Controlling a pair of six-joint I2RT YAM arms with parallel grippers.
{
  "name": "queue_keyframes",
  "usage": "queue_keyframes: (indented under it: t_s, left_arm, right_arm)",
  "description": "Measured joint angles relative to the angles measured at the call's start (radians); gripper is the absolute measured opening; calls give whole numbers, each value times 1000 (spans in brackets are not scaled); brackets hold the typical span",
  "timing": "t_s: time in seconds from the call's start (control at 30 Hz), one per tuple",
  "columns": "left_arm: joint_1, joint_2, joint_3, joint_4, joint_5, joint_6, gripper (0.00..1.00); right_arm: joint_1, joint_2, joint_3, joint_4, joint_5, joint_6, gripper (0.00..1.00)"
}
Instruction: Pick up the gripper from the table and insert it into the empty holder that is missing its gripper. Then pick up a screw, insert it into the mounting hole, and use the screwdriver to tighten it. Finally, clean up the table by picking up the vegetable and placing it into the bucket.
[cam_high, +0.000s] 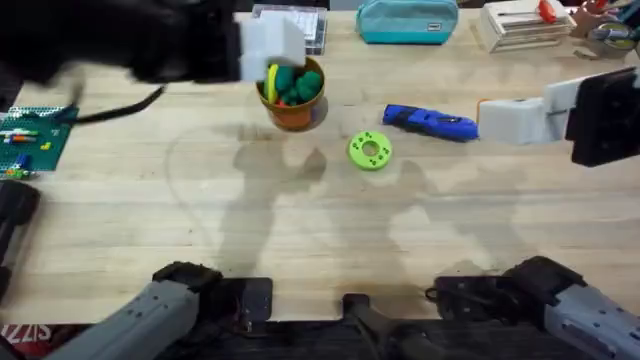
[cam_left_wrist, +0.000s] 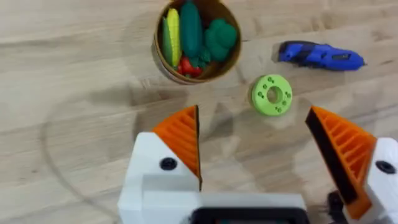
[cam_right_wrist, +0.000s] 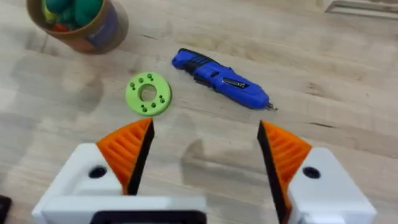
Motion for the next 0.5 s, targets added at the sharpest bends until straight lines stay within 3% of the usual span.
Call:
queue_keyframes:
  t_s: [0.23, 0.5]
  left_arm:
    - [0, -198, 1, -54, -9, 133, 988]
    - [0, -268, 1, -54, -54, 168, 989]
  right_arm:
    - [0, 0, 0, 1, 0, 61, 983]
    - [0, 0, 0, 1, 0, 70, 983]
